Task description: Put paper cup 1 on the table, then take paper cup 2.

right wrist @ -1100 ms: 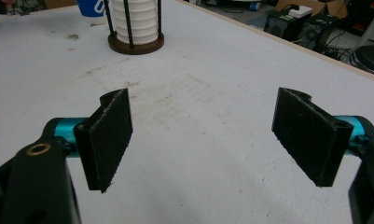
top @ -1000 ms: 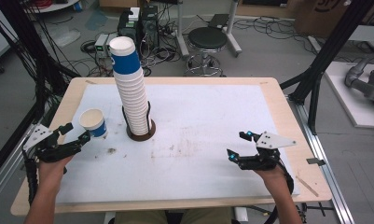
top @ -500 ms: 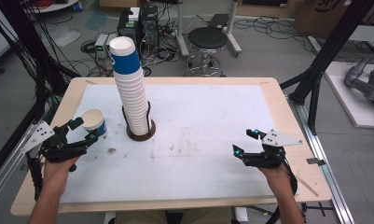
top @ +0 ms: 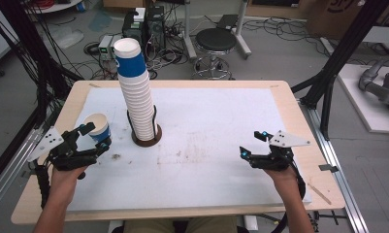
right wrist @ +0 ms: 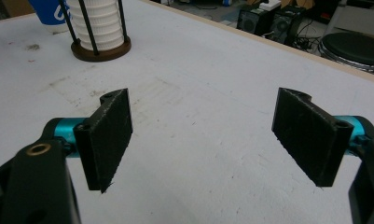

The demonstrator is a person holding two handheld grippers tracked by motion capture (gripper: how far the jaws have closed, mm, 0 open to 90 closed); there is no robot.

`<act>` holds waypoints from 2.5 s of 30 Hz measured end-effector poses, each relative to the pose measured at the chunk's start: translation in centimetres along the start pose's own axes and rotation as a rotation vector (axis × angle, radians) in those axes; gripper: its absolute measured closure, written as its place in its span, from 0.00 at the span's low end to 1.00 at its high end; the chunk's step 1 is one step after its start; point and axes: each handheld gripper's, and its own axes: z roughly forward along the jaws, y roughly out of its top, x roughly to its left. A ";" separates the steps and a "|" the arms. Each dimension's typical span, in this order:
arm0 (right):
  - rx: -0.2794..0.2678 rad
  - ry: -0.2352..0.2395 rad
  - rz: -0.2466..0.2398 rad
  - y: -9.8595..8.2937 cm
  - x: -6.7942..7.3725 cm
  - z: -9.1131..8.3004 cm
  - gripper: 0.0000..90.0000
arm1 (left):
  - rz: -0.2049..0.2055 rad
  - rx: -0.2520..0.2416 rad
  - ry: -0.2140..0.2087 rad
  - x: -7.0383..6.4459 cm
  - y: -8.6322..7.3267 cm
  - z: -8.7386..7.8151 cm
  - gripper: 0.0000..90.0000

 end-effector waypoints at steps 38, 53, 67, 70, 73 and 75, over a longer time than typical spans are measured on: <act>0.008 0.031 -0.001 -0.2 0.3 -0.2 0.23 | -0.023 0.010 -0.103 -1.7 2.7 1.3 0.17; 0.006 0.028 -0.004 -0.3 0.2 -0.4 0.23 | -0.017 0.036 -0.136 -1.7 8.7 3.8 0.17; 0.001 0.031 0.002 -0.3 0.1 -0.5 0.23 | -0.007 0.032 -0.133 -1.1 12.5 5.5 0.17; 0.006 0.033 0.006 -0.4 0.1 -0.5 0.23 | -0.002 0.028 -0.133 -1.0 13.3 5.7 0.17; 0.005 0.034 0.008 -0.4 0.1 -0.6 0.23 | 0.007 0.038 -0.126 -0.9 14.1 6.2 0.17; 0.002 0.032 0.007 -0.4 0.1 -0.6 0.23 | 0.008 0.045 -0.121 -0.8 14.5 6.5 0.17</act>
